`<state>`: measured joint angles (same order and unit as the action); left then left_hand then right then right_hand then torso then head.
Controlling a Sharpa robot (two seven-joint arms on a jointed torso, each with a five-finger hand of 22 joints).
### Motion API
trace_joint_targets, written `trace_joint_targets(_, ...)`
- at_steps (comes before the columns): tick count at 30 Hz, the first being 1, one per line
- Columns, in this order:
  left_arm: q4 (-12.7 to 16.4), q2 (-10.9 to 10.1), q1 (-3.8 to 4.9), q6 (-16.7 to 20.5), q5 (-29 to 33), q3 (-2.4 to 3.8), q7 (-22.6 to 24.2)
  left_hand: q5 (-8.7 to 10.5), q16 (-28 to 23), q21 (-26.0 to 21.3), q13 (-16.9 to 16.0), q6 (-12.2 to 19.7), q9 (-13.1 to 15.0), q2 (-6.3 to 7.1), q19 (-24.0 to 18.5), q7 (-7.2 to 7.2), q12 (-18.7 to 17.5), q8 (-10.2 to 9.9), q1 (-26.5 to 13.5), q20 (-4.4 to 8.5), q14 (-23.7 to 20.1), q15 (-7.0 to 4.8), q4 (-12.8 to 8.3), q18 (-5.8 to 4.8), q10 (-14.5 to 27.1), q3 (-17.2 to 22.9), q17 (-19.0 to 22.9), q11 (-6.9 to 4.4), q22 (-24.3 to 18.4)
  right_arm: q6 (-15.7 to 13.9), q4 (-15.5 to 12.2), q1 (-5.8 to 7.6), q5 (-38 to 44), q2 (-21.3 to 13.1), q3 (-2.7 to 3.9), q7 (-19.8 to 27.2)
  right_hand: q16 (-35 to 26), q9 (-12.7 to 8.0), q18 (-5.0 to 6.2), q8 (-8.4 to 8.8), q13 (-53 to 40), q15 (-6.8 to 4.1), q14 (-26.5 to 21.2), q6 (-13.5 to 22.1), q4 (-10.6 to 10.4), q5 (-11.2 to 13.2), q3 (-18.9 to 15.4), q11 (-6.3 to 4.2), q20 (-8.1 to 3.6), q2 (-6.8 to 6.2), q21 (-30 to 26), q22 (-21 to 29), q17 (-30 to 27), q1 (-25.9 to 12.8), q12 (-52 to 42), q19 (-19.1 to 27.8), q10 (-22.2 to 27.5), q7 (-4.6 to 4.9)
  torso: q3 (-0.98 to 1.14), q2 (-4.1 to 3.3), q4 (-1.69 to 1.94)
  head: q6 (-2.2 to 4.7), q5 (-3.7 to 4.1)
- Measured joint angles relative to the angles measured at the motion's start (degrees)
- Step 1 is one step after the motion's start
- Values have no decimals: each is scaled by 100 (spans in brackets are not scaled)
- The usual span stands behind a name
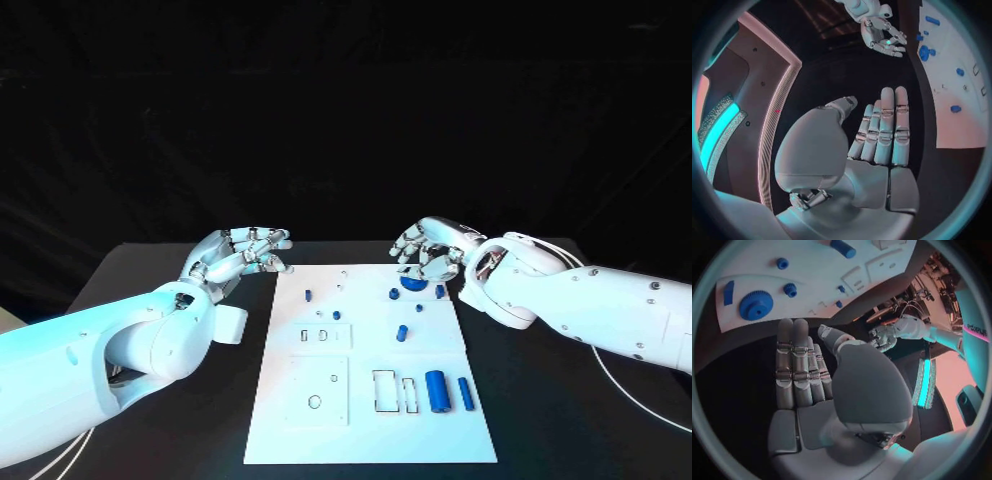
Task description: Assemble the parts on the task board
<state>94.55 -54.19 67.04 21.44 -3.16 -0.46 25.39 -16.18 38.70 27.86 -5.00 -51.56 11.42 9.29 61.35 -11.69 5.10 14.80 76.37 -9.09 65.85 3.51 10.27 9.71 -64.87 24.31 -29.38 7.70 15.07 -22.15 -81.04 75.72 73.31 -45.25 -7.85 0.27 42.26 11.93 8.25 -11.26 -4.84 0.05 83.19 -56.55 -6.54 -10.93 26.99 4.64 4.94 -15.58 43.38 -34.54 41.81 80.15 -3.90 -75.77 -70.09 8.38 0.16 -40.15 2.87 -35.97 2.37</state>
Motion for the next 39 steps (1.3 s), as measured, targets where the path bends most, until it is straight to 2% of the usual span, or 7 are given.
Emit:
trace_joint_targets(1,60,-30,0,-28,-11,2,-11,0,171,121,-8,-6,18,2,-13,2,0,0,-2,13,-41,-3,8,0,-30,6,-99,-6,83,48,-10,2,142,4,0,-61,1075,74,-76,-16,-16,-23,45,-21,-66,16,7,-16,-32,-54,852,-772,754,-35,1,-165,3,-21,1,-19,9,4,10)
trace_joint_targets(3,186,-90,0,-97,-40,8,-36,0,566,435,-48,-47,62,29,-22,34,0,0,-29,22,-49,-12,26,0,-133,24,-306,-33,289,157,-31,8,450,19,0,-202,1763,143,-76,-26,-26,-35,57,-19,-121,16,-57,-18,-34,-57,1376,-1309,1289,-38,1,-246,186,-22,3,-61,28,11,31)
trace_joint_targets(11,472,-206,1,-327,-135,25,-122,0,1462,1541,-216,-48,200,92,-81,35,39,0,-46,104,-84,-97,71,-1,-263,119,-703,-85,1028,479,-75,11,1171,58,0,-566,2991,320,-255,-26,-159,-36,56,47,-240,16,-409,-13,31,-48,2565,-2753,2437,22,-25,-511,469,-81,10,-191,81,24,71)
trace_joint_targets(15,546,-236,1,-430,-180,39,-162,0,1470,1985,-258,-47,241,92,-63,35,39,0,-46,122,-118,-102,79,-1,-263,156,-684,-85,1306,604,-64,9,1413,110,-2,-707,3179,366,-255,-26,-199,-36,56,67,-294,16,-463,5,39,-28,2750,-2984,2604,55,-24,-519,527,-101,18,-249,102,34,83)
trace_joint_targets(17,562,-243,1,-464,-195,43,-175,0,1470,2068,-265,-47,251,92,-63,35,39,0,-46,122,-119,-103,79,-1,-262,156,-684,-85,1364,644,-60,6,1488,127,-3,-758,3246,380,-342,-26,-214,-36,56,67,-318,16,-487,29,70,-27,2863,-3129,2672,55,-24,-550,551,-101,20,-268,110,36,86)
trace_joint_targets(23,577,-270,2,-546,-237,51,-213,1,1470,2154,-274,-47,261,92,-63,35,39,0,-46,122,-119,-103,73,-1,-262,181,-678,-84,1434,748,-43,3,1653,151,-4,-914,3348,406,-343,-26,-247,-36,55,67,-369,16,-539,29,70,10,3042,-3364,2781,93,-45,-591,551,-101,28,-307,133,41,81)
trace_joint_targets(39,503,-296,3,-656,-285,86,-293,1,1470,2285,-285,-26,276,91,-106,56,39,0,-46,120,-118,-102,55,-1,-261,212,-666,-84,1515,853,25,-22,1770,224,-4,-1048,3426,498,-342,-71,-304,-17,74,44,-453,-51,-462,37,70,127,3109,-3474,2796,209,-112,-590,660,-79,49,-360,137,58,85)
